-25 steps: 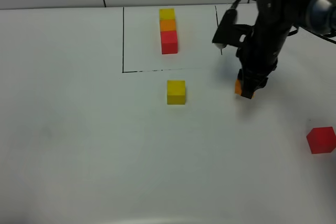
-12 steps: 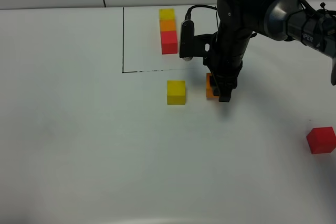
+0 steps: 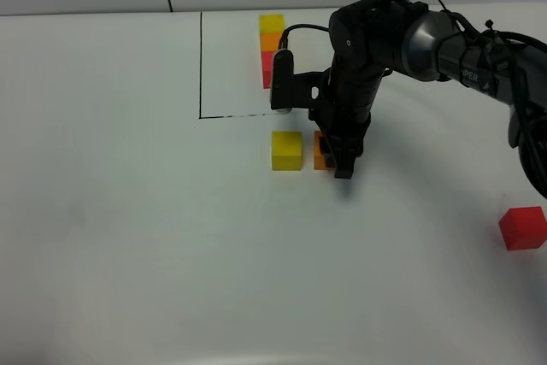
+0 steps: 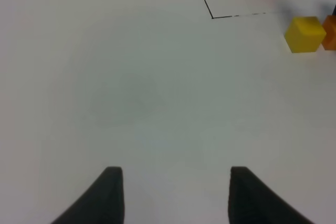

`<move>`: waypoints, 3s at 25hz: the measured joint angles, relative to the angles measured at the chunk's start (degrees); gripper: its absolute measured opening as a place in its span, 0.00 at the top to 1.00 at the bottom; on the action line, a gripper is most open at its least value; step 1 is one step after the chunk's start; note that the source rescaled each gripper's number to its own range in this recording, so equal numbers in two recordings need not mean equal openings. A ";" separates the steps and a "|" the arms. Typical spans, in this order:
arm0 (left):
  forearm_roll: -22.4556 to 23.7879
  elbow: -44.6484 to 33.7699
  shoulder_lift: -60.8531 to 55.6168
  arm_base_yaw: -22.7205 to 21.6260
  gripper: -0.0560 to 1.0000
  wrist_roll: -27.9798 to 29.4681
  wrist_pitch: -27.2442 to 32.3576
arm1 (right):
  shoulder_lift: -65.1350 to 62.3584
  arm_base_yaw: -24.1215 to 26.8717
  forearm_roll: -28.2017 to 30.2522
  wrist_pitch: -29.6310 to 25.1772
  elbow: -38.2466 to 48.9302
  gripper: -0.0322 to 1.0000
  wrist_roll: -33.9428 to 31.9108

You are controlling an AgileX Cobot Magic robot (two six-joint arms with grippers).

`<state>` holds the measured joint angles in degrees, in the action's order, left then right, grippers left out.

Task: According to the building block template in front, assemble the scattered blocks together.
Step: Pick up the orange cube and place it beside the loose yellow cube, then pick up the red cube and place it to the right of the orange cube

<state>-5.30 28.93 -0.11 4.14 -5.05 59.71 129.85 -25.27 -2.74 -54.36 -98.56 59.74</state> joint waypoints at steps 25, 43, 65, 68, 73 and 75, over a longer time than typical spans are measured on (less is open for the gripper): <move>0.00 0.00 0.00 0.00 0.91 0.00 0.00 | 1.42 -2.03 -0.73 1.65 -0.75 0.94 3.48; 0.00 0.00 0.00 0.00 0.91 0.00 0.00 | 1.27 -1.72 -1.95 2.20 -0.17 0.37 2.51; 0.00 0.00 0.00 0.00 0.91 -0.05 0.00 | -34.30 23.22 -2.06 14.07 46.80 0.21 -49.50; 0.00 0.00 0.00 0.00 0.91 -0.05 0.00 | -34.38 26.06 -2.83 14.41 49.16 0.22 -50.81; 0.00 0.00 0.00 0.00 0.91 -0.05 0.00 | -34.38 28.03 -3.55 17.26 52.26 0.23 -51.15; 0.00 0.00 0.00 0.00 0.91 -0.05 0.00 | -33.60 28.13 -3.55 17.89 52.71 0.24 -51.20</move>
<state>-5.30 28.93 -0.11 4.14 -5.09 59.71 96.25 2.86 -6.29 -36.47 -45.84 8.54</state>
